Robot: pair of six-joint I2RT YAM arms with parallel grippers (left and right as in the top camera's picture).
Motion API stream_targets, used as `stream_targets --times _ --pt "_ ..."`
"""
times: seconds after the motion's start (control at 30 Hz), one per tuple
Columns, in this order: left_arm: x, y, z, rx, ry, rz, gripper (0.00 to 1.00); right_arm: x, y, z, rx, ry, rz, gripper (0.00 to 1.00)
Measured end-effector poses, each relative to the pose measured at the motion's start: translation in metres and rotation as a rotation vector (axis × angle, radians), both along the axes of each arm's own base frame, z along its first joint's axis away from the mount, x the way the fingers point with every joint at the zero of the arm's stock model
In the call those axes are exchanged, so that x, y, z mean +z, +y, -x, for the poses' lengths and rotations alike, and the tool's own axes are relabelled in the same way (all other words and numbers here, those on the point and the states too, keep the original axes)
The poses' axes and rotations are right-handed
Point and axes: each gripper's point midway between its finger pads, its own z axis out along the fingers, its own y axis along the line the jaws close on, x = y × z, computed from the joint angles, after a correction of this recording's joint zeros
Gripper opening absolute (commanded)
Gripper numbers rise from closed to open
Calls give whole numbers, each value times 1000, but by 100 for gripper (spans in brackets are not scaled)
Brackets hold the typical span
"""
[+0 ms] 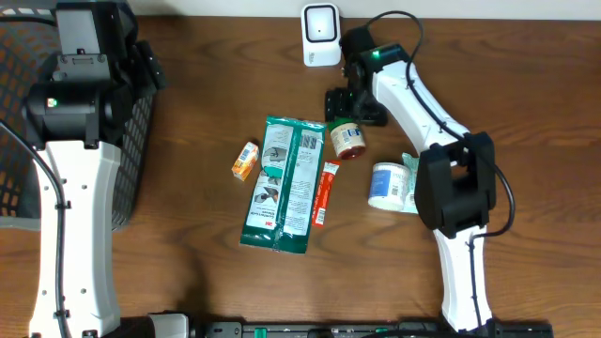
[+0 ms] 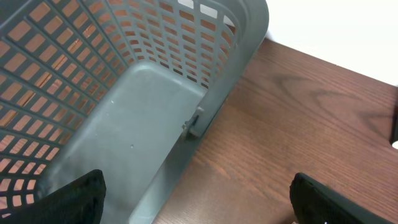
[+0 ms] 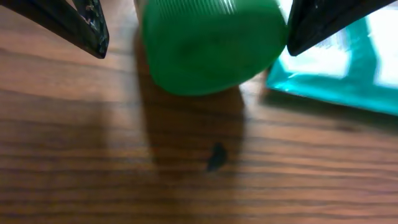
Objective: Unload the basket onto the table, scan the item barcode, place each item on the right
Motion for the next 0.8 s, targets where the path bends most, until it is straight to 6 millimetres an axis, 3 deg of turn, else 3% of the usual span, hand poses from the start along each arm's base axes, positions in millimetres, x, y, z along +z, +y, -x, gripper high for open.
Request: stream_targets --times 0.1,0.33,0.63,0.8 --pt "0 0 0 0 0 0 90 -11 -3 1 -2 17 22 85" --pt "0 0 0 0 0 0 90 -12 -5 1 5 13 34 83" --pt "0 0 0 0 0 0 90 -12 -7 4 24 22 42 57" --pt "0 0 0 0 0 0 90 -12 -6 3 25 21 42 56"
